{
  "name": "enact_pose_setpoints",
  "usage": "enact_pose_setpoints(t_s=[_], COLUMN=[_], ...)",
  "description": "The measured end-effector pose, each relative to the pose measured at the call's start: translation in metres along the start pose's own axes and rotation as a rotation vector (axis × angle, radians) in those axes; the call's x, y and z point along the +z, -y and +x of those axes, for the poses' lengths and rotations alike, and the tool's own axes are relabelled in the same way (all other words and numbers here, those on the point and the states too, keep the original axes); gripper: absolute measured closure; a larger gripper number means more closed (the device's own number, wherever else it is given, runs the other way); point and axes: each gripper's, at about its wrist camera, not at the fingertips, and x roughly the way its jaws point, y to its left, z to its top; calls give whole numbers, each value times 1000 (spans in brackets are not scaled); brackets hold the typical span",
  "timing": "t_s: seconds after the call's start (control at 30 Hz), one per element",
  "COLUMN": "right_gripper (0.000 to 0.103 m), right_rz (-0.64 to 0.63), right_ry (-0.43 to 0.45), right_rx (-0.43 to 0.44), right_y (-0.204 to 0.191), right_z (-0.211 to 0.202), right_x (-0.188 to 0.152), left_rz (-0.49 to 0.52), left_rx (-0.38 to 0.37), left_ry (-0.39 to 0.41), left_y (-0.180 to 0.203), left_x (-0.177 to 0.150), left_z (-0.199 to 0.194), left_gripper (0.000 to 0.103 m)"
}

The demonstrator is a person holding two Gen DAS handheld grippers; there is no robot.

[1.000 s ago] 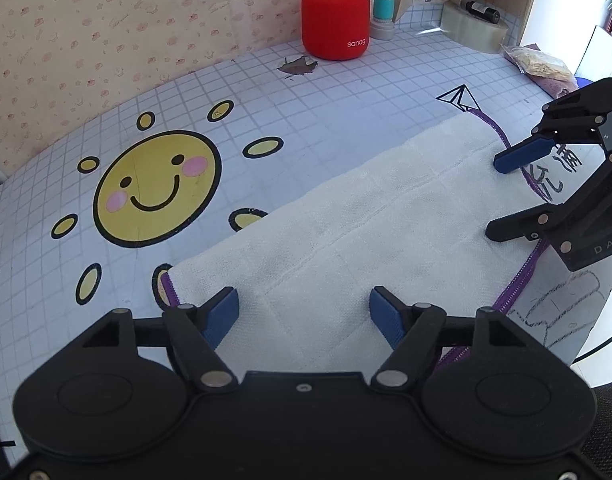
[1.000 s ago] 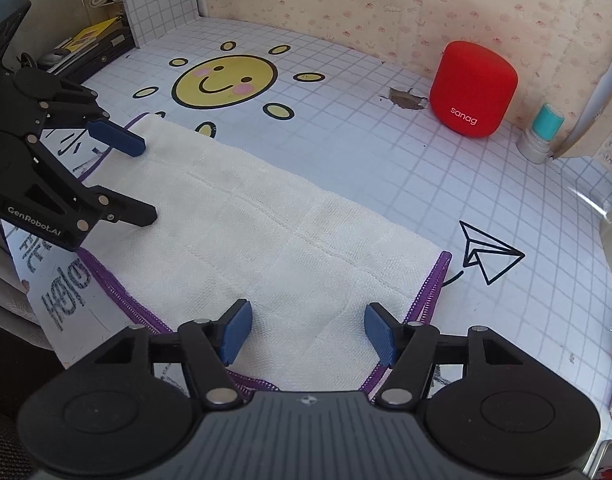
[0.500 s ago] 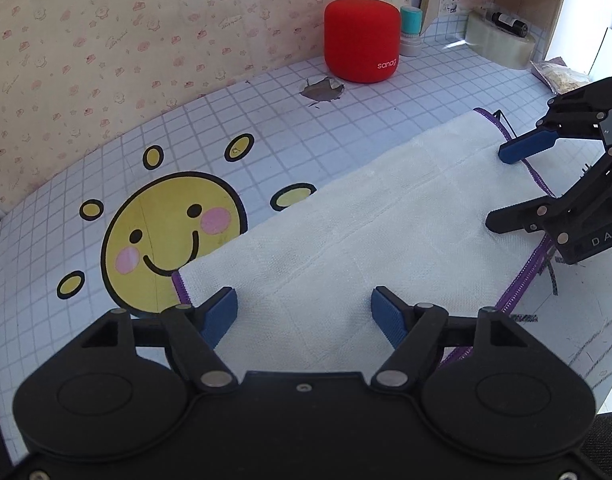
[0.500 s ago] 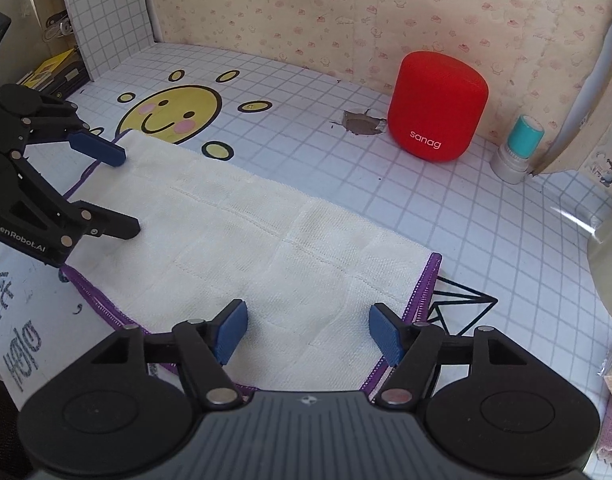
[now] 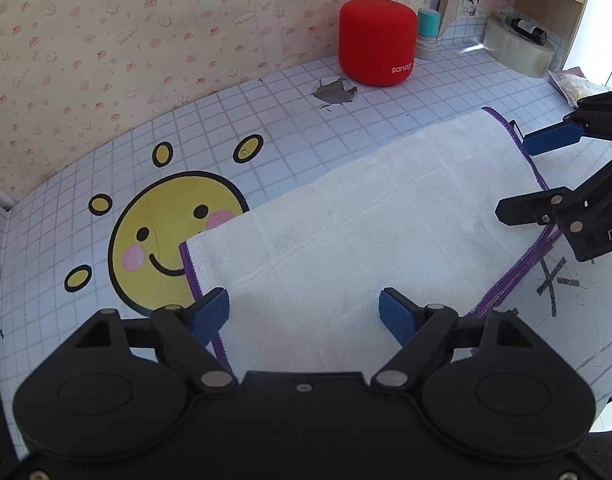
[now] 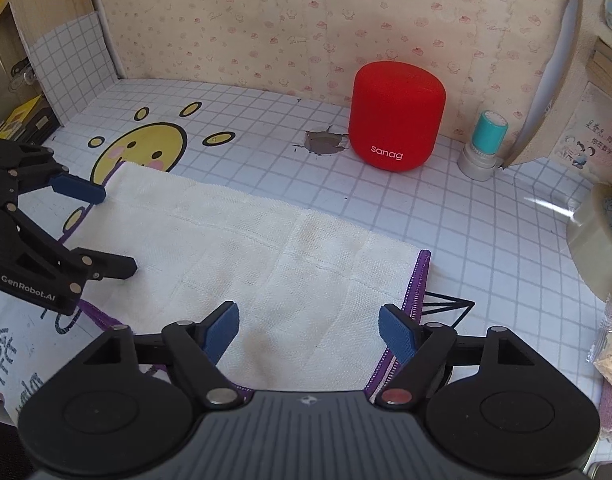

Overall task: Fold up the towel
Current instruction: 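Pull both open grippers back from the folded towel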

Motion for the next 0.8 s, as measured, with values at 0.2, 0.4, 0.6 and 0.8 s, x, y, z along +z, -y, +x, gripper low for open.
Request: enact_pose_setpoints(t_s=[0.2, 0.4, 0.6, 0.8], right_gripper=[21, 21, 21, 21], right_rz=[67, 161, 259, 174], right_ry=[-2, -19, -2, -33], right_rx=[-25, -44, -51, -142], right_y=[4, 12, 18, 13], right_z=[-13, -15, -19, -21], right_x=[-11, -26, -32, -35], left_rz=[10, 44, 29, 46], left_rx=[-42, -32, -36, -27], left_ry=[16, 0, 21, 17], left_y=[6, 15, 16, 18], left_x=[-24, -37, -39, -39], left_z=[-20, -17, -19, -15], left_gripper=[19, 19, 19, 19])
